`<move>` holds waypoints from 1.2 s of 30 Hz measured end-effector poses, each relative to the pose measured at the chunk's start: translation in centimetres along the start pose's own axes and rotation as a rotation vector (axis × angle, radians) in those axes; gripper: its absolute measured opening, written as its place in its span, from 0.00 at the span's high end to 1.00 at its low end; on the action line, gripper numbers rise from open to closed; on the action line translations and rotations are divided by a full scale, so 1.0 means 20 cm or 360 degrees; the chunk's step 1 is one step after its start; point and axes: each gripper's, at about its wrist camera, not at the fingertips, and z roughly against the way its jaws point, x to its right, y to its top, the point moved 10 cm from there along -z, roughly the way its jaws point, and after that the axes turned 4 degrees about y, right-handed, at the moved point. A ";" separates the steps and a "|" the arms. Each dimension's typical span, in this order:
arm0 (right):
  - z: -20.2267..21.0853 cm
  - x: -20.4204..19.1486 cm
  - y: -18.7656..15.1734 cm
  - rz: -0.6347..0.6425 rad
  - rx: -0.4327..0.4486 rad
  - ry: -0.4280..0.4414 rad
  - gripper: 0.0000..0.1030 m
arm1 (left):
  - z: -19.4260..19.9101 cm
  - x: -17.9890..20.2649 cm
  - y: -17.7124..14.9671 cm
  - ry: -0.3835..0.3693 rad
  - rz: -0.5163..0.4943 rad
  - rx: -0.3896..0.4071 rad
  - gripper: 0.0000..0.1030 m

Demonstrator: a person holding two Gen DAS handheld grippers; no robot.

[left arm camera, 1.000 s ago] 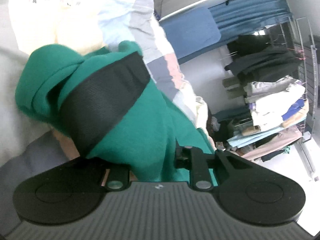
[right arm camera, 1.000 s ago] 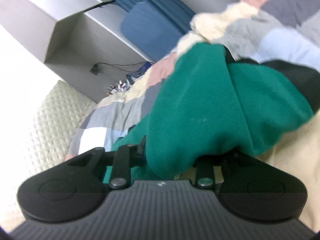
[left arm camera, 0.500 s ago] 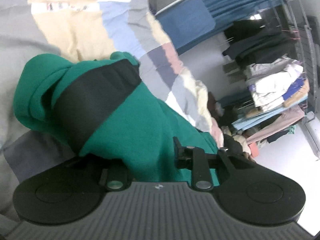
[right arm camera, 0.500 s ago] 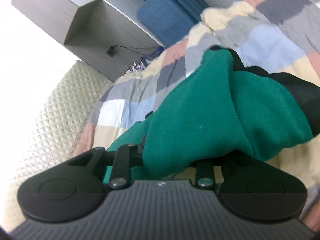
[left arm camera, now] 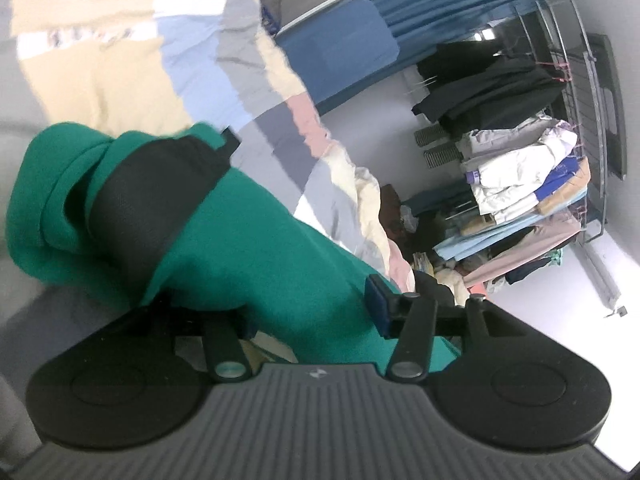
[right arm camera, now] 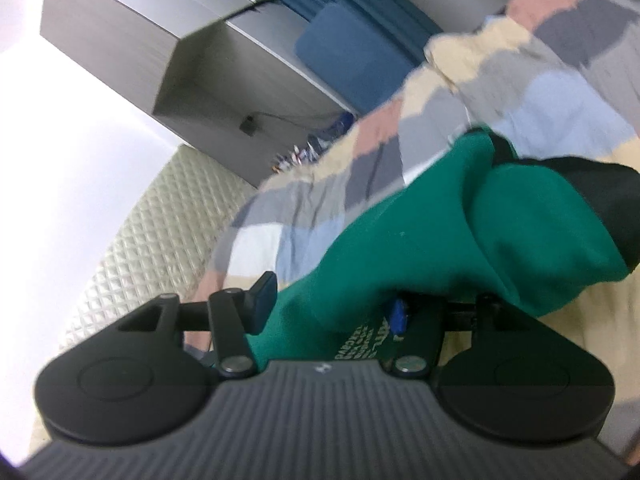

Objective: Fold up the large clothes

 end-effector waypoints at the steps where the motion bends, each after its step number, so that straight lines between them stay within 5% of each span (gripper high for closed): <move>1: -0.02 -0.01 0.04 0.0014 0.0012 0.0002 0.43 | -0.02 0.03 0.03 0.0009 -0.0024 0.0007 0.44; 10: -0.36 0.01 0.34 0.0250 0.0032 -0.0102 0.44 | -0.33 0.17 0.35 0.0161 -0.0267 0.0121 0.42; 20: -0.76 0.28 0.51 0.0493 0.0000 -0.0310 0.46 | -0.78 0.10 0.65 0.0184 -0.0491 0.0270 0.41; 23: -0.89 0.39 0.53 0.0605 -0.0035 -0.0428 0.46 | -0.89 0.06 0.75 0.0277 -0.0585 0.0328 0.31; 27: -1.07 0.62 0.56 0.0585 -0.0098 -0.0556 0.47 | -1.12 -0.09 0.82 0.0500 -0.0683 0.0230 0.29; 30: -1.18 0.74 0.58 0.0537 -0.0108 -0.0564 0.47 | -1.28 -0.23 0.83 0.0533 -0.0658 0.0115 0.29; 36: -1.31 0.83 0.59 0.0535 -0.0143 -0.0582 0.47 | -1.42 -0.31 0.88 0.0494 -0.0612 0.0083 0.29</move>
